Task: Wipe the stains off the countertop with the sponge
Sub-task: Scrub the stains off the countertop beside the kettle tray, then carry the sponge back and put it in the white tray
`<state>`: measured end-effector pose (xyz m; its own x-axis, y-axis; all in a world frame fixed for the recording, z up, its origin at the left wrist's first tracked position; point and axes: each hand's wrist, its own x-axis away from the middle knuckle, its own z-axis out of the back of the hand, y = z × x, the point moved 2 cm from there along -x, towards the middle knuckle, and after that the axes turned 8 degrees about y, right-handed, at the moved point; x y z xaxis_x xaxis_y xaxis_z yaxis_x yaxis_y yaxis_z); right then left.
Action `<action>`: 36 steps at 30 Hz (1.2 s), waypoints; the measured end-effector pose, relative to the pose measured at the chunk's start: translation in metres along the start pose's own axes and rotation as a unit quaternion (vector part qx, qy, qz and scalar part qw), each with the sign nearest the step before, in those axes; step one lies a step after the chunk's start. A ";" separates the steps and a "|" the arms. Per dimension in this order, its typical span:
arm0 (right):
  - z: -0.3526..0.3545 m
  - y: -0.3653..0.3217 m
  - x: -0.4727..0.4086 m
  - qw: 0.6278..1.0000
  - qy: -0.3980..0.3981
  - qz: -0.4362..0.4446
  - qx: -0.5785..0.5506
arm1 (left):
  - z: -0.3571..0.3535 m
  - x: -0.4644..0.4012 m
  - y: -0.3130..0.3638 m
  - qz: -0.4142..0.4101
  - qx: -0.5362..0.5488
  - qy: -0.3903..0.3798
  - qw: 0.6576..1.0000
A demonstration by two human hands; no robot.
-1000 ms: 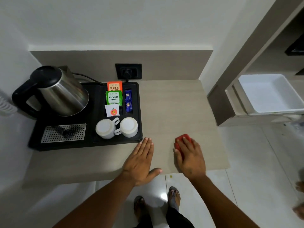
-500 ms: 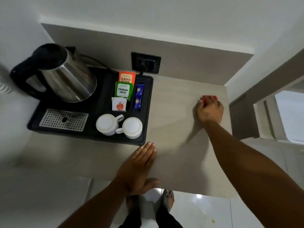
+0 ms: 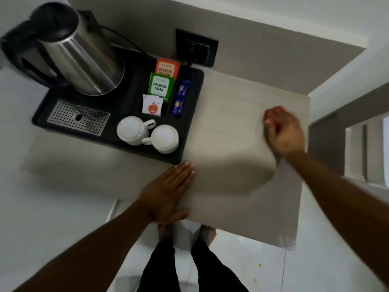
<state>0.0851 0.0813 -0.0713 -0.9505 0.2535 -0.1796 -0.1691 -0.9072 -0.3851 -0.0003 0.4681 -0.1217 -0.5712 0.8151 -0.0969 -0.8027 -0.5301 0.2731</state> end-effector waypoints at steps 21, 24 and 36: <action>-0.012 -0.083 0.242 0.997 -0.067 0.010 0.048 | 0.010 -0.001 0.005 -0.003 -0.013 -0.017 1.000; 0.013 -0.039 0.252 0.987 -0.046 -0.144 0.047 | 0.012 -0.001 0.008 -0.001 -0.030 -0.031 0.999; 0.068 0.023 0.191 0.978 0.058 -0.200 -0.028 | 0.013 -0.128 0.120 0.024 -0.034 -0.044 0.998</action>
<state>-0.1177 0.0860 -0.0529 -0.7751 0.6232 -0.1042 -0.5037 -0.7091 -0.4934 -0.0216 0.3036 -0.0637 -0.5939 0.8045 -0.0009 -0.7867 -0.5806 0.2098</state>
